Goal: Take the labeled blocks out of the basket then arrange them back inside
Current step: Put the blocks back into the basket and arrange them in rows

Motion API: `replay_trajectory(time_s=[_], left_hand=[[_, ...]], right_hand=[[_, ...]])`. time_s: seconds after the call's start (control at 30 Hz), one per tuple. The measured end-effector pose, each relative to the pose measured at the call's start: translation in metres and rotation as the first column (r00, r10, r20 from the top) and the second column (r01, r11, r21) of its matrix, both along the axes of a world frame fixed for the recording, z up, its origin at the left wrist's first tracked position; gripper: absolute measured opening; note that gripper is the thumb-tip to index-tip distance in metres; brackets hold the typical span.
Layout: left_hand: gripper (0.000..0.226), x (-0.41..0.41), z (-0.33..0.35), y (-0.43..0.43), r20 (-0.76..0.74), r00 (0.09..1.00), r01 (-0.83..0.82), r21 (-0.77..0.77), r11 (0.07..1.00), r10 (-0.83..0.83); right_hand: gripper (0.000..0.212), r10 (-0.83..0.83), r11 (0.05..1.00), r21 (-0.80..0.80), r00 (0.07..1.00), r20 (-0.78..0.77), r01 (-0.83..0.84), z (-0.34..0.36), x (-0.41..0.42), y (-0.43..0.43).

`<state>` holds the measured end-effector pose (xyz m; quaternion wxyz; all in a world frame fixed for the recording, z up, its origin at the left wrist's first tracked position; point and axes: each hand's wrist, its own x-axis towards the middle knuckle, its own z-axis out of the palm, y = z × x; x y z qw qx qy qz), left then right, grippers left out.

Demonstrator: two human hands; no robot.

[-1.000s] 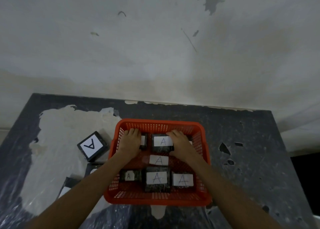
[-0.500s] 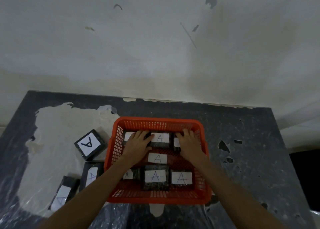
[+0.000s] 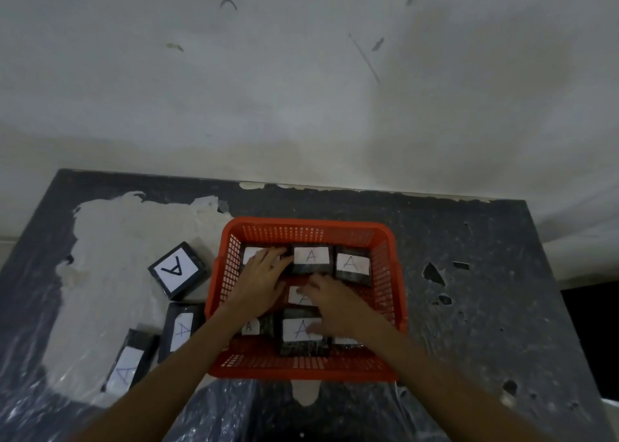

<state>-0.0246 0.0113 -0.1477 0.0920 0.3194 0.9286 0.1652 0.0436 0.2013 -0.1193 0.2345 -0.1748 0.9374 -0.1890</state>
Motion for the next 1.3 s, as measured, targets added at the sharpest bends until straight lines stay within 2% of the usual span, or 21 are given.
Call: replay_trajectory(time_s=[0.07,0.13,0.23,0.37,0.53,0.77,0.97,1.03,1.13,1.23,1.3], left_hand=[[0.037,0.013,0.004,-0.010,-0.002,1.000,0.006,0.046,0.999,-0.006],[0.030,0.027,0.007,-0.021,0.092,0.995,0.023,0.018,1.000,-0.025],[0.041,0.041,0.005,-0.036,0.242,0.969,0.064,-0.094,0.993,-0.040],[0.055,0.048,0.006,-0.045,0.222,0.974,0.085,-0.160,0.983,-0.048],[0.047,0.053,0.007,-0.044,0.246,0.969,-0.006,-0.107,0.994,0.033],[0.040,0.052,0.007,-0.041,0.191,0.980,-0.044,-0.052,0.998,0.053],[0.043,0.039,0.007,-0.034,0.117,0.989,-0.089,0.018,0.996,0.086],[0.045,0.032,0.007,-0.030,0.100,0.990,-0.099,0.000,0.995,0.099],[0.043,0.024,0.005,-0.026,0.099,0.985,-0.142,-0.027,0.990,0.144],[0.039,0.019,0.005,-0.024,0.114,0.972,-0.209,0.011,0.978,0.207],[0.038,0.019,0.005,-0.022,0.124,0.969,-0.217,0.015,0.976,0.213]], right_hand=[[0.076,0.109,0.991,0.074,0.994,0.022,-0.110,-0.007,0.012,-0.015],[0.080,0.178,0.974,0.141,0.984,-0.002,-0.176,-0.013,0.019,-0.022],[0.087,0.196,0.969,0.165,0.980,-0.045,-0.186,-0.016,0.024,-0.025],[0.091,0.212,0.964,0.194,0.968,-0.133,-0.184,-0.020,0.028,-0.024],[0.097,0.210,0.963,0.199,0.968,-0.136,-0.181,-0.020,0.024,-0.024],[0.093,0.066,0.987,0.156,0.986,-0.153,-0.042,-0.018,0.007,-0.015],[0.081,0.056,0.982,0.187,0.986,-0.159,-0.026,-0.026,0.003,-0.014],[0.080,0.054,0.980,0.198,0.984,-0.169,-0.020,-0.025,0.004,-0.013],[0.077,-0.003,0.992,0.122,0.987,-0.161,0.023,-0.017,0.005,-0.005],[0.068,-0.108,0.993,0.040,0.989,-0.100,0.112,-0.007,0.009,0.013],[0.068,-0.128,0.990,0.061,0.992,-0.021,0.129,-0.003,0.017,0.027]])
